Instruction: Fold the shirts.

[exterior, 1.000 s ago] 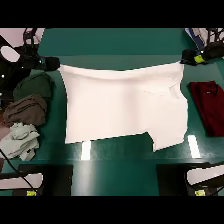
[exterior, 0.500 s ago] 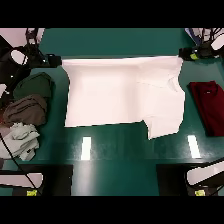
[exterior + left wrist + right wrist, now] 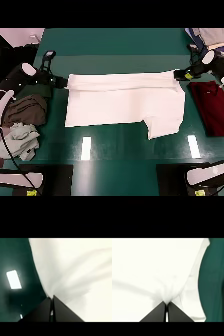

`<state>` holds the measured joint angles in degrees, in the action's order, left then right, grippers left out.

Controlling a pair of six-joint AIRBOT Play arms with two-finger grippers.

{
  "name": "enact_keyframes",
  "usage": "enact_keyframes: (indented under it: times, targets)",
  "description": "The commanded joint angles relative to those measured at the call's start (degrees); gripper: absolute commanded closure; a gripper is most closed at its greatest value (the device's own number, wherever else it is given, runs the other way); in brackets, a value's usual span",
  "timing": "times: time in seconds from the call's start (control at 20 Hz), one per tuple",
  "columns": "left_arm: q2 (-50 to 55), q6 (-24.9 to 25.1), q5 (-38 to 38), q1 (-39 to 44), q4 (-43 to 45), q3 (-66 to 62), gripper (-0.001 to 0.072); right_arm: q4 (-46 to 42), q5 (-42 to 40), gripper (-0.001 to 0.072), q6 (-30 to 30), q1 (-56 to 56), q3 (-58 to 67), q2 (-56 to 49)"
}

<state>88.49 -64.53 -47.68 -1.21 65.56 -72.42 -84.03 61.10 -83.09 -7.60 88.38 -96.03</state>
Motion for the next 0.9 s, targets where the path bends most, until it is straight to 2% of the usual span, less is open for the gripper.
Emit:
enact_keyframes:
  times: [0.0,0.05,0.1,0.3,0.4,0.55,0.65,0.75,0.85]
  targets:
    - [0.0,-1.9,-1.6,0.0,-0.1,1.9,0.0538,0.5,1.1,0.0674,0.0,0.0,-3.1,1.0]
    - [0.0,-3.7,-2.4,0.0,-0.1,1.9,0.0325,0.6,2.1,0.0506,0.0,0.0,-3.1,1.0]
    - [0.0,-5.2,-3.8,0.0,0.0,1.8,0.0242,0.7,3.3,0.0332,-0.1,0.0,-3.1,1.4]
    - [-1.4,-5.5,-18.2,-2.3,-0.1,-0.6,0.0241,2.0,11.8,0.0331,2.0,-2.6,-3.1,6.2]
    - [-3.8,-5.0,-24.0,-4.9,-0.5,0.6,0.0242,8.5,18.1,0.0336,5.8,-6.1,-3.1,9.5]
    - [-9.8,-4.8,-25.2,-9.1,-4.5,9.0,0.0242,19.9,27.3,0.0337,8.8,-10.8,-3.1,13.4]
    - [-12.5,-2.1,-25.4,-11.0,-9.6,16.4,0.0241,21.3,27.5,0.0344,9.2,-11.6,-3.1,15.4]
    - [-12.9,-0.9,-24.9,-11.0,-10.4,22.5,0.0241,21.4,27.7,0.0404,9.2,-11.4,-3.1,16.9]
    - [-12.9,-0.5,-22.3,-11.0,-11.4,27.4,0.0242,21.4,28.2,0.0404,9.2,-10.7,-3.1,17.9]
